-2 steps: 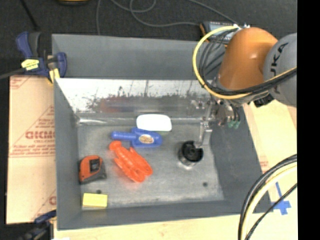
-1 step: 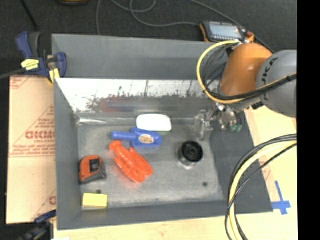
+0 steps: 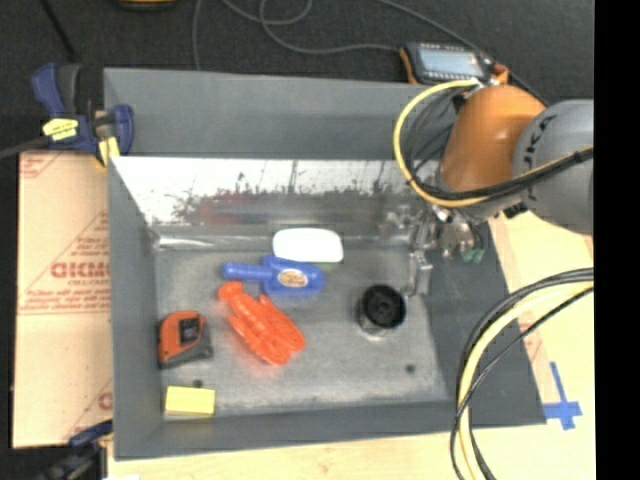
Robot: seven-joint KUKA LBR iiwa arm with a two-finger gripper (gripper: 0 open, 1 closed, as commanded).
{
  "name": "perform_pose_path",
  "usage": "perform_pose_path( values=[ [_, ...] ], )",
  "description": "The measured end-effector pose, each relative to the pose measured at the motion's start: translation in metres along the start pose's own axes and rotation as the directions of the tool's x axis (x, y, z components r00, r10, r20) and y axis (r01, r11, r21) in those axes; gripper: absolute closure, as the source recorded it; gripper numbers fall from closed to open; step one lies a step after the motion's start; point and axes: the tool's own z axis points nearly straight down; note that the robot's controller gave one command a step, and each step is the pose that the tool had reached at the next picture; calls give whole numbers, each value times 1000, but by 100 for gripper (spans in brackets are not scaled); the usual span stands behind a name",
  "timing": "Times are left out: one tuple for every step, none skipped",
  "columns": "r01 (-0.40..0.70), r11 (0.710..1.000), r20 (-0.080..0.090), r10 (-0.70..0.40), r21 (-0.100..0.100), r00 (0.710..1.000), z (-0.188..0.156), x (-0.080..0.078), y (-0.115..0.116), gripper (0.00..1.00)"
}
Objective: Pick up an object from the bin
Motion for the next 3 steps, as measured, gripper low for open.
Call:
perform_pose_path(
  values=[
    [0,1000,0,0,0,1000,0,0,0,0],
    [-64,998,4,64,-1,998,7,13,2,0],
    [-13,1000,-2,13,-4,1000,19,80,86,100]
  ],
)
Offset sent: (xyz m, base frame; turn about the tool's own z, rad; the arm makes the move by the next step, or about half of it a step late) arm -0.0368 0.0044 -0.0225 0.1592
